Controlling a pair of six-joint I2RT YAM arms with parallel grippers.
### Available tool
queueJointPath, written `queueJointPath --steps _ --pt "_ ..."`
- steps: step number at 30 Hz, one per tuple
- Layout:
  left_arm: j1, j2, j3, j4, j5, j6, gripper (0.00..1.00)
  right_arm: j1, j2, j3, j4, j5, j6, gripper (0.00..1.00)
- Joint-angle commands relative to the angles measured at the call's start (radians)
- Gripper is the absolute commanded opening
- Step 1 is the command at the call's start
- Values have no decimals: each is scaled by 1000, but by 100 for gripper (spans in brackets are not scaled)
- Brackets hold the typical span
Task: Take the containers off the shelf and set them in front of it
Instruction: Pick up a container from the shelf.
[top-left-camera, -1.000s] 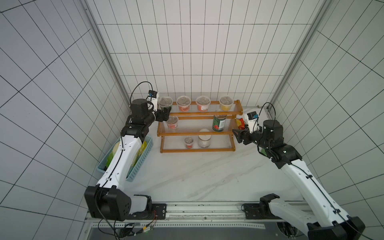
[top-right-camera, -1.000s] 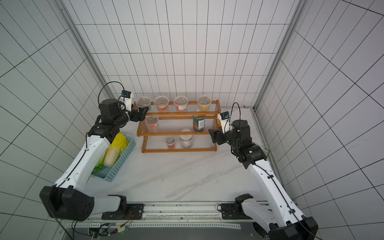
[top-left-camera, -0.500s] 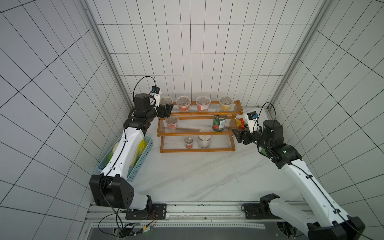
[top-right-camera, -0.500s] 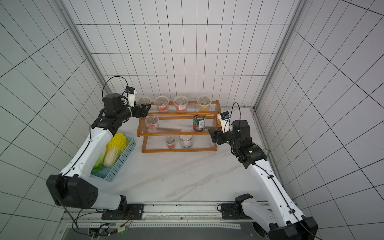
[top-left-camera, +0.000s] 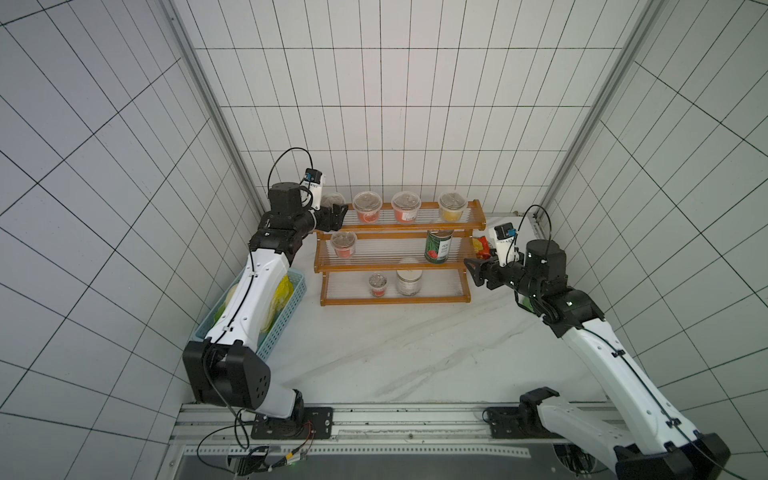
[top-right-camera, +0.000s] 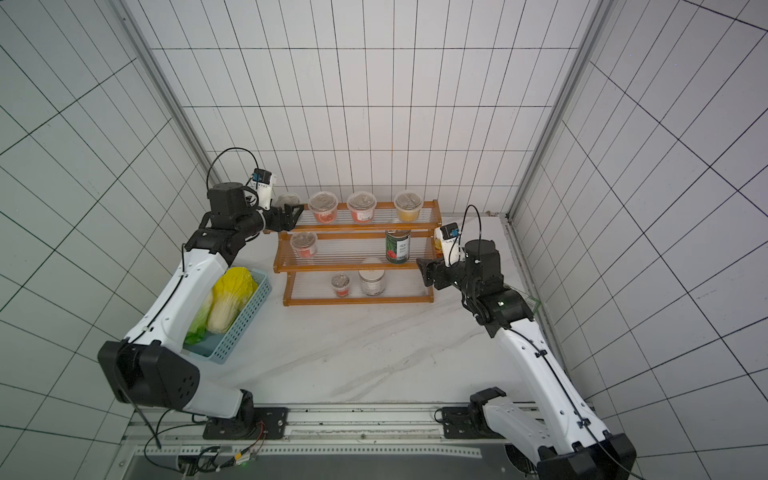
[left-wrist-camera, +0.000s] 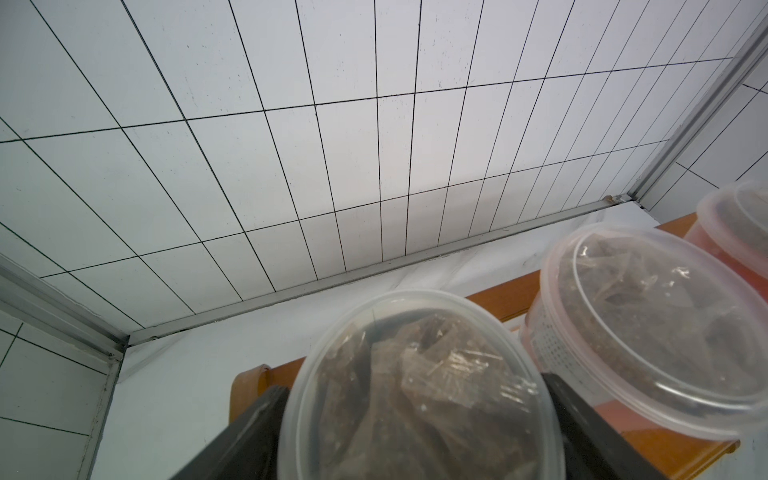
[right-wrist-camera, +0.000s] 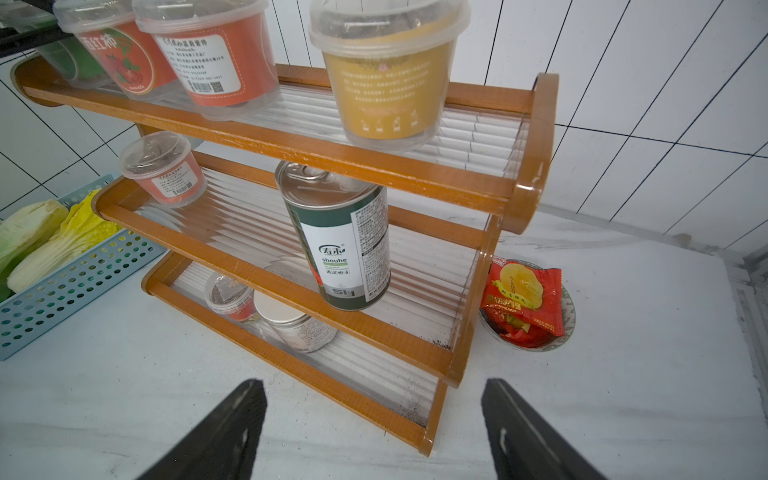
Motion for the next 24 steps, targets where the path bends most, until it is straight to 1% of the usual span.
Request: queueJointPath --steps 1,3,5,7,15,24 --pt "0 19 28 4 12 1 86 -10 1 21 1 5 3 85" --pt "0 17 28 4 13 1 83 -10 1 21 0 7 3 85" --pt "0 15 32 4 15 -1 77 -10 2 22 -1 7 4 86" --pt "0 13 34 2 12 1 75 -10 4 22 1 5 5 86" --pt "0 -1 30 -3 13 6 71 -11 3 20 4 4 6 86" --pt "-12 -52 39 -31 -15 18 70 -11 4 25 7 4 8 87"
